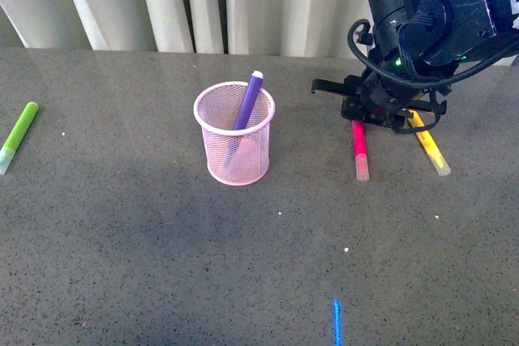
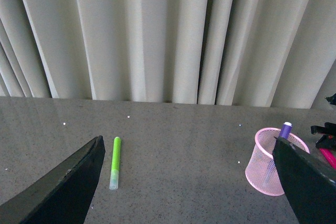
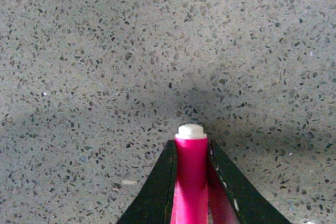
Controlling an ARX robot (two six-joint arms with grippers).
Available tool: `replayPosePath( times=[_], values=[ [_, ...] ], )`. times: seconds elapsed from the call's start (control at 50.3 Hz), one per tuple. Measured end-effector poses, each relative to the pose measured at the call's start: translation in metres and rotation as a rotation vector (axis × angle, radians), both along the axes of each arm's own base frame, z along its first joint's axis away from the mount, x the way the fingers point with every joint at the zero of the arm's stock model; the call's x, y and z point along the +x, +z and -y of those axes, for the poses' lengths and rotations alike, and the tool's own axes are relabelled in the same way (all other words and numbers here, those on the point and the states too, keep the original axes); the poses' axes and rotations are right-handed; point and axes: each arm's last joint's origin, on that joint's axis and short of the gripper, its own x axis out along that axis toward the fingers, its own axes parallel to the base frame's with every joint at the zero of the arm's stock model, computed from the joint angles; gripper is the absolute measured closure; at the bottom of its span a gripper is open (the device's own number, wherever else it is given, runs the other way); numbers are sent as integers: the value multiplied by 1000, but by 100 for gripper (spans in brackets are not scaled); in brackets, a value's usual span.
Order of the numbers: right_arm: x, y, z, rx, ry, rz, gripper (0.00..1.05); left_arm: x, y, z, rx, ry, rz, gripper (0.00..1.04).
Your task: Insert purple and pink pens into pink cup
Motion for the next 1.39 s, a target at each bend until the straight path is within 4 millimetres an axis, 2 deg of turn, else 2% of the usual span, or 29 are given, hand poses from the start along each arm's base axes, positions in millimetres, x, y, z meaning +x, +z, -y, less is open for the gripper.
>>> replayPosePath(
  times=[0.139, 0.258, 0.457, 0.536, 0.636, 0.675, 0.735, 0.914, 1.232, 1.391],
  values=[
    [2, 4, -1, -15, 5, 81, 93, 0, 0, 0, 0, 0, 0, 7],
    [-1, 19, -4, -46, 37, 202, 93, 0, 0, 0, 0, 0, 0, 7],
    [-10, 80, -24, -66, 165, 537, 94, 0, 0, 0, 0, 0, 0, 7],
    [-18, 108, -38, -46, 233, 675, 94, 0, 0, 0, 0, 0, 0, 7],
    [-32, 135, -63, -6, 339, 796, 94, 0, 0, 0, 0, 0, 0, 7],
    [-38, 140, -74, 14, 386, 820, 94, 0, 0, 0, 0, 0, 0, 7],
    [-47, 138, -89, 44, 446, 824, 94, 0, 0, 0, 0, 0, 0, 7],
    [-58, 129, -111, 79, 509, 804, 94, 0, 0, 0, 0, 0, 0, 7],
    [-64, 107, -128, 98, 564, 764, 94, 0, 0, 0, 0, 0, 0, 7],
    [-67, 103, -135, 115, 594, 764, 94, 0, 0, 0, 0, 0, 0, 7]
  ],
)
